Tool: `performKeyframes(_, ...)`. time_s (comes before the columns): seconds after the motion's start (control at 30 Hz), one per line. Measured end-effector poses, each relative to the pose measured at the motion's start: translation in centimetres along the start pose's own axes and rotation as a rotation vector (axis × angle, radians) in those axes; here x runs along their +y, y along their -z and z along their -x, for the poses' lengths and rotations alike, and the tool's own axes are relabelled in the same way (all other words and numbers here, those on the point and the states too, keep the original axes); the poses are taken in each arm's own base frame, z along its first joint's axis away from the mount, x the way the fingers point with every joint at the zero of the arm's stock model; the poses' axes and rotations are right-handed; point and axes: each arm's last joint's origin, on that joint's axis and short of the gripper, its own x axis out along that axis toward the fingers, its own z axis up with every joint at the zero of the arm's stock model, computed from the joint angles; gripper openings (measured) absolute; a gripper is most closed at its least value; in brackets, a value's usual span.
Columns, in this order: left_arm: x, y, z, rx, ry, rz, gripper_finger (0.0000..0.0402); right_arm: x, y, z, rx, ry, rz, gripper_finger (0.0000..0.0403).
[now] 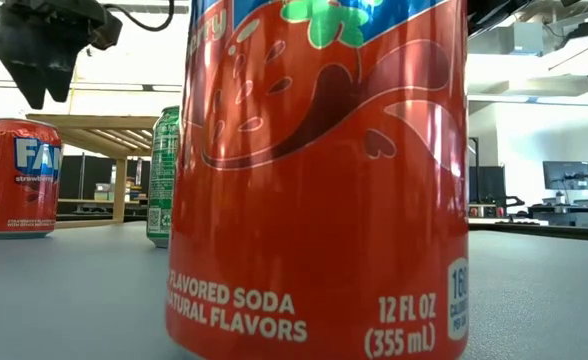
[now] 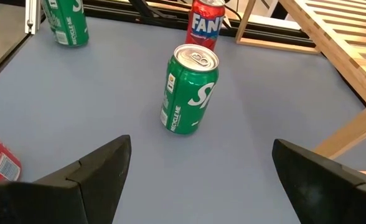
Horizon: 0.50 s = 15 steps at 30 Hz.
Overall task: Place canned beverage on shelf
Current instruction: Put the top red soda can on the shelf aligned with the other red soda can
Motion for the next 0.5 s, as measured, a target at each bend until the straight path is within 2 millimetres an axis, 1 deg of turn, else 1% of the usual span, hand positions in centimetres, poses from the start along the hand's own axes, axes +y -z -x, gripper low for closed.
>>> performKeyframes(0.13, -0.04, 0.08, 0.0, 0.027, 0.011, -0.021, 0.0288, 0.0, 0.0, 0.0, 0.0, 0.0, 0.006, 0.038)
performKeyframes(0.33, -0.02, 0.06, 0.0, 0.021, 0.009, -0.04, 0.029, -0.19, -0.01, -0.08, 0.001, 0.006, 0.012, 0.038)
performKeyframes(0.5, -0.03, 0.06, 0.0, 0.021, 0.009, -0.07, 0.0308, -0.37, -0.02, -0.15, 0.002, 0.012, 0.009, 0.038)
